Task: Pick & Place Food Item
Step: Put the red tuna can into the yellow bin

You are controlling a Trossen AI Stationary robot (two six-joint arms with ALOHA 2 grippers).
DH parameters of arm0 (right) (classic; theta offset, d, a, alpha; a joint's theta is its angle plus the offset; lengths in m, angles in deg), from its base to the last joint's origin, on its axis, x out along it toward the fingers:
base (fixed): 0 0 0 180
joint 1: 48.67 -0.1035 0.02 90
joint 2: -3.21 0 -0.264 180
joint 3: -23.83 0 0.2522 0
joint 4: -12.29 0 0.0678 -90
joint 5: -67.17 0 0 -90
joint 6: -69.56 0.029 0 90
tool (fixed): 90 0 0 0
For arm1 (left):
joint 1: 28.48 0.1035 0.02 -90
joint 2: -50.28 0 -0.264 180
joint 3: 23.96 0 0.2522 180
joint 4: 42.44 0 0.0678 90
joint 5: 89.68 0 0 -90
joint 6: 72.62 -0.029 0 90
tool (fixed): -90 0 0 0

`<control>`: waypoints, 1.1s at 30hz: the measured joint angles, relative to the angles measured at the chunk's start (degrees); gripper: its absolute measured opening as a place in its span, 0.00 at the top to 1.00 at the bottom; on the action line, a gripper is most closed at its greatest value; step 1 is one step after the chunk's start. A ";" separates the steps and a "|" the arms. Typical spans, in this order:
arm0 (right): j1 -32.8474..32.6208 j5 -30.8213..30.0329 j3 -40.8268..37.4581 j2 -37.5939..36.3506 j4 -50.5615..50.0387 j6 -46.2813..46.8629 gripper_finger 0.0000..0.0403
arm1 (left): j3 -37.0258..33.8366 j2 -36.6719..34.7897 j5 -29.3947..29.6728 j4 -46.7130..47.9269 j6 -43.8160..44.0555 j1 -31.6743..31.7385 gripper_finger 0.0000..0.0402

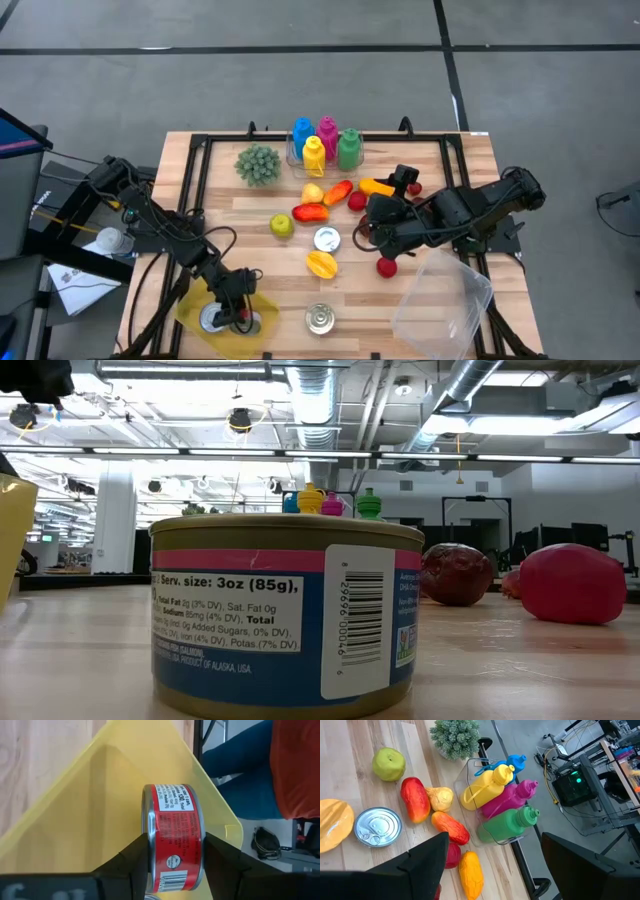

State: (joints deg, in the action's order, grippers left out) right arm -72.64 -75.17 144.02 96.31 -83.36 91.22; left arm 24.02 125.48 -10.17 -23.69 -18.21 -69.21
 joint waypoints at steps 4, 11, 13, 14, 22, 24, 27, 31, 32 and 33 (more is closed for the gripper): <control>0.00 0.00 0.00 0.00 0.01 0.00 0.23 | 0.00 0.00 1.70 0.02 -0.14 0.00 0.58; 0.00 0.00 0.00 0.00 0.02 -0.04 0.23 | 0.00 -0.04 0.83 -0.33 -1.44 0.00 0.34; 0.00 0.00 0.00 0.00 0.02 -0.06 0.23 | 0.00 -0.04 -0.50 -0.26 -0.23 0.08 0.28; 0.00 0.00 0.00 0.00 0.01 -0.06 0.23 | 0.00 -0.04 -0.80 -0.21 0.58 0.35 0.26; 0.00 0.00 0.00 0.00 0.04 -0.12 0.23 | 0.09 -5.14 -2.94 0.07 3.10 4.15 0.22; 0.00 0.02 0.00 -0.18 0.04 -0.14 0.23 | 0.13 -7.80 -2.93 0.21 3.10 5.69 0.23; 0.00 -0.02 0.02 -0.70 0.07 -0.12 0.23 | 0.14 -12.24 -2.81 1.35 3.10 8.03 0.24; -0.27 0.69 0.00 -2.13 0.22 -0.12 0.23 | 0.17 -17.51 -2.62 3.75 3.12 10.89 0.25; -0.31 1.03 0.00 -2.63 0.08 -0.08 0.23 | 0.17 -18.67 -2.61 4.24 3.13 11.59 0.25; -0.35 1.22 0.00 -3.13 -0.22 0.01 0.23 | 0.17 -19.85 -2.61 4.91 3.13 12.19 0.25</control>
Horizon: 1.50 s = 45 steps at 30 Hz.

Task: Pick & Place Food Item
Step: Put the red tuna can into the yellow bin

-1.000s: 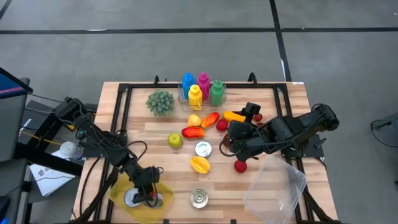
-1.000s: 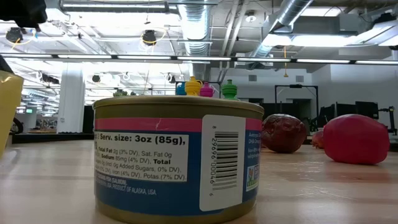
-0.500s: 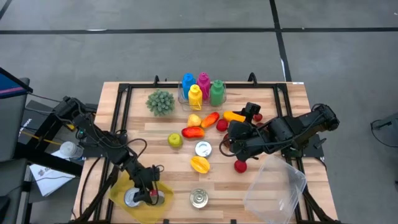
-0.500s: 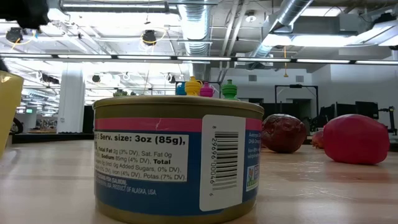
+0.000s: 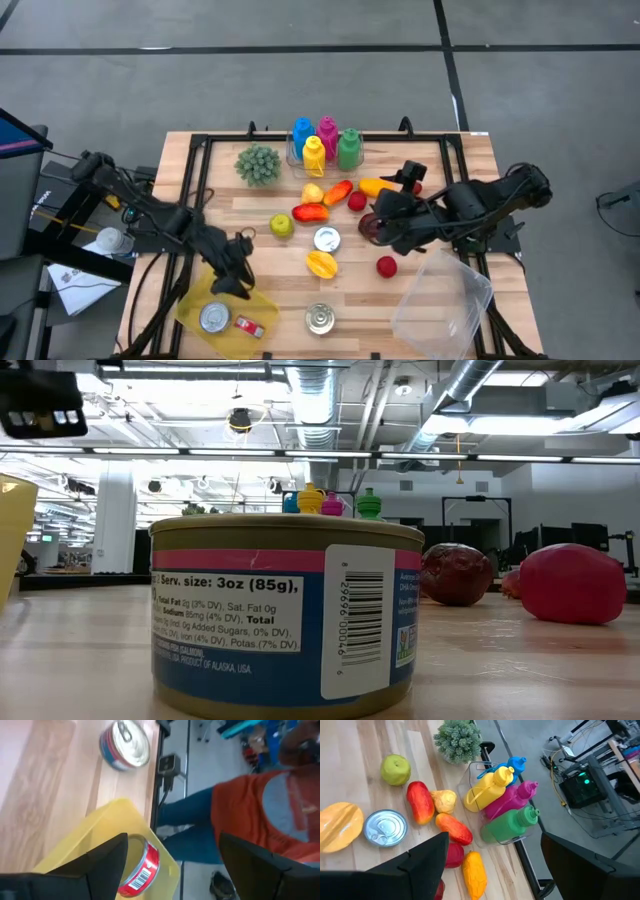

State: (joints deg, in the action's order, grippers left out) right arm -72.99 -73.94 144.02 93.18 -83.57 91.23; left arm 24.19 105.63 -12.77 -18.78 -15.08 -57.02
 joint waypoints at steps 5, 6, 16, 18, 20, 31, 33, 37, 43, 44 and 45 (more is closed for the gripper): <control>-1.04 0.08 0.00 -3.35 -0.01 0.86 0.23 | 0.00 -4.59 0.01 0.91 0.17 3.21 0.25; -1.29 0.05 0.00 -4.16 0.12 0.92 0.23 | 0.00 -5.39 0.00 0.90 0.05 3.76 0.25; -3.41 0.07 0.00 -11.92 0.22 5.20 0.23 | 0.00 -8.50 0.06 -0.54 -4.62 8.42 0.29; -3.81 0.07 0.00 -13.03 0.20 6.21 0.23 | 0.00 -8.38 -0.35 -0.10 -8.11 6.90 0.32; -4.26 0.07 0.00 -13.81 -0.16 7.27 0.23 | 0.00 -7.70 -0.36 -0.43 -12.39 4.96 0.35; -4.53 0.13 -2.06 -13.29 -0.61 10.50 0.23 | 0.00 -2.18 -0.41 -2.75 -32.67 -4.56 0.32; -4.44 0.14 -3.44 -12.96 -0.63 11.36 0.23 | 0.00 -0.95 -0.51 -2.52 -35.53 -6.80 0.30; -4.39 0.26 -5.90 -12.73 0.22 13.28 0.23 | 0.00 1.46 -0.38 -2.42 -38.24 -9.57 0.26; -4.42 0.26 -6.97 -12.68 0.33 16.86 0.23 | 0.00 5.92 -0.19 -2.51 -38.20 -12.01 0.25; -4.45 0.28 -6.99 -12.68 0.35 17.25 0.23 | 0.00 6.86 0.43 -2.64 -38.14 -12.54 0.25; -4.44 0.28 -6.99 -12.68 0.37 17.38 0.23 | 0.00 7.88 1.33 -3.03 -37.99 -13.05 0.25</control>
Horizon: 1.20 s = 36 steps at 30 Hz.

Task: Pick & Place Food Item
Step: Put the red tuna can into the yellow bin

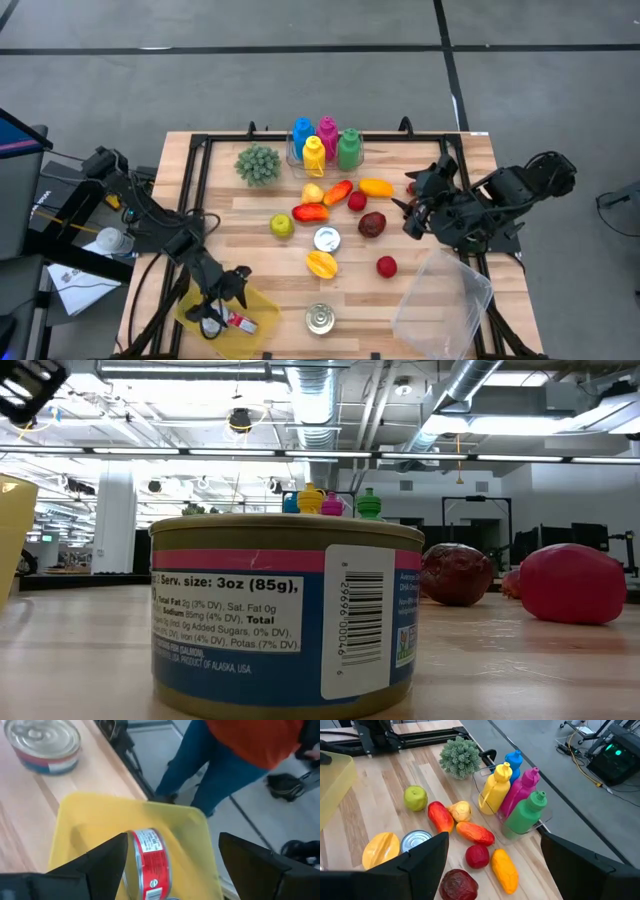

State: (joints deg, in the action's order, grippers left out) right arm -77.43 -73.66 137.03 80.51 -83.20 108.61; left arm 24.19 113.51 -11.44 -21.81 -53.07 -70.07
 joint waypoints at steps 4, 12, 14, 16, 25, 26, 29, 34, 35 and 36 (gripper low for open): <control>0.00 -0.02 0.00 0.00 0.35 0.00 0.23 | 0.00 4.14 5.20 -1.11 0.52 -2.04 0.25; 0.00 0.00 0.00 0.00 -0.22 0.00 0.23 | 0.00 11.30 6.91 -4.87 7.88 -5.45 0.25; 0.00 0.00 0.00 0.00 -0.65 0.00 0.23 | 0.00 12.12 7.07 -6.36 7.86 -6.41 0.25; 0.00 0.00 0.00 0.00 -0.77 0.00 0.23 | 0.00 12.78 7.98 -6.24 7.89 -7.34 0.25; 0.00 0.00 0.00 0.00 -0.61 0.02 0.23 | 0.00 13.80 12.53 -5.22 7.91 -8.39 0.37; 0.00 0.00 0.00 0.00 -0.53 0.03 0.23 | 0.00 13.80 12.73 -5.28 7.99 -8.29 0.40; 0.00 0.00 0.00 0.00 -0.53 0.22 0.23 | 0.00 13.80 12.82 -5.22 10.31 -8.23 0.50; -0.01 0.01 0.00 0.00 -0.55 1.25 0.23 | 0.00 13.76 12.78 -5.31 14.23 -8.21 0.68; -0.05 0.00 0.00 0.00 -0.55 1.44 0.23 | 0.00 13.76 12.75 -5.31 15.39 -8.21 0.68; -0.07 0.02 0.00 0.00 -0.55 1.51 0.23 | 0.00 13.76 12.75 -5.33 16.48 -8.21 0.68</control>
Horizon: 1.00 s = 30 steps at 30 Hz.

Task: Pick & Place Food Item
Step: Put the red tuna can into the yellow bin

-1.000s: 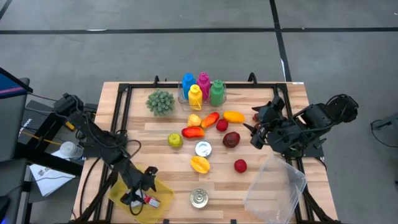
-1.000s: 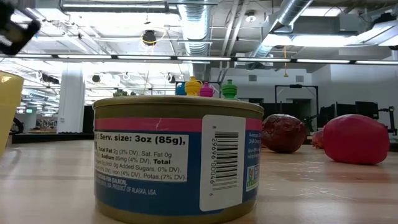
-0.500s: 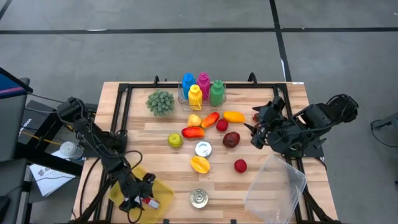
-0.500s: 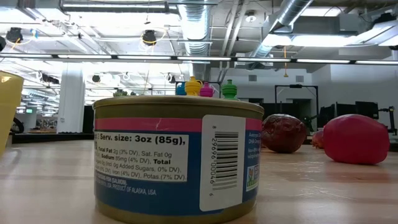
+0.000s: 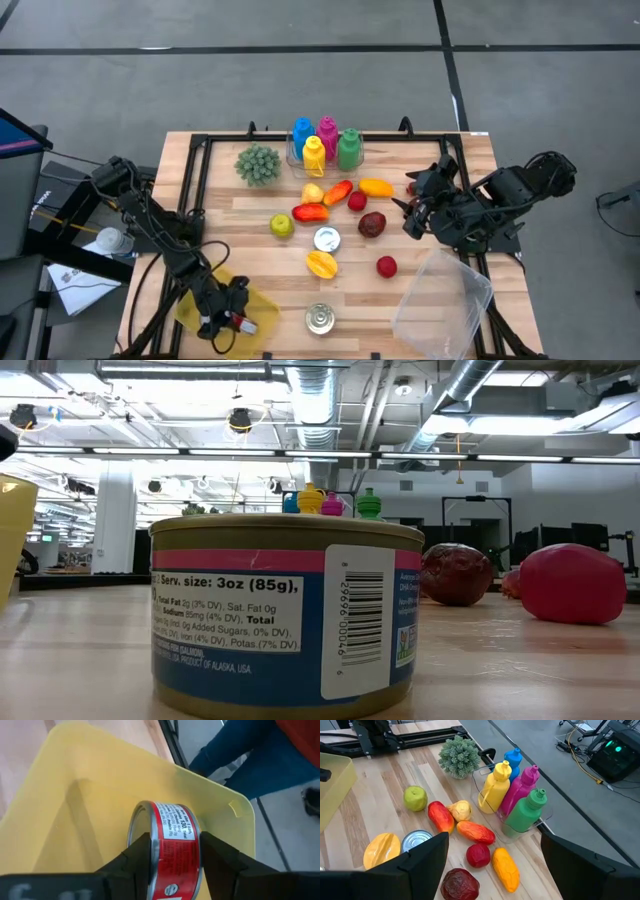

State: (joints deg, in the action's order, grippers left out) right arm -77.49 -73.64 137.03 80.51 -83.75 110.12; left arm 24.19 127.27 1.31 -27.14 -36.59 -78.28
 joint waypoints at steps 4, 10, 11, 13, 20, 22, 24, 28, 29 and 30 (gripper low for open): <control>0.00 0.00 0.00 0.00 -0.02 0.00 0.23 | -0.01 -0.73 0.01 0.50 4.72 0.03 0.68; 0.00 -0.02 0.00 0.00 -0.03 0.00 0.23 | -0.02 -6.40 -1.44 0.78 13.52 3.39 0.68; 0.00 0.00 0.00 0.00 -0.04 -0.03 0.23 | -0.02 -7.40 -1.46 0.76 14.14 4.12 0.68; 0.00 -0.02 0.00 0.00 -0.04 -0.04 0.23 | -0.08 -9.58 -1.57 0.75 15.85 5.63 0.68; 0.00 -0.02 0.00 0.00 -0.04 -0.04 0.23 | -6.34 -12.11 -12.21 -6.32 26.29 10.73 0.68; 0.00 0.00 0.00 0.00 -0.04 -0.04 0.23 | -8.81 -12.11 -14.32 -10.09 27.92 11.22 0.68; 0.00 0.00 0.00 0.00 -0.04 -0.02 0.23 | -11.17 -12.11 -14.57 -12.64 29.02 11.89 0.68; 0.00 -0.01 0.00 0.00 -0.04 -0.02 0.23 | -13.35 -12.17 -14.32 -17.89 29.43 13.34 0.68; 0.00 0.00 0.00 0.00 -0.03 -0.02 0.23 | -13.67 -12.16 -14.30 -18.61 29.42 13.56 0.68; 0.00 0.00 0.00 0.00 -0.03 -0.02 0.23 | -13.98 -12.02 -14.30 -18.84 29.39 13.60 0.68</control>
State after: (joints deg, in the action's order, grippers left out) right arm -77.49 -73.64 137.03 80.51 -83.79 110.10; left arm 10.22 115.25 -12.99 -45.97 -7.20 -64.69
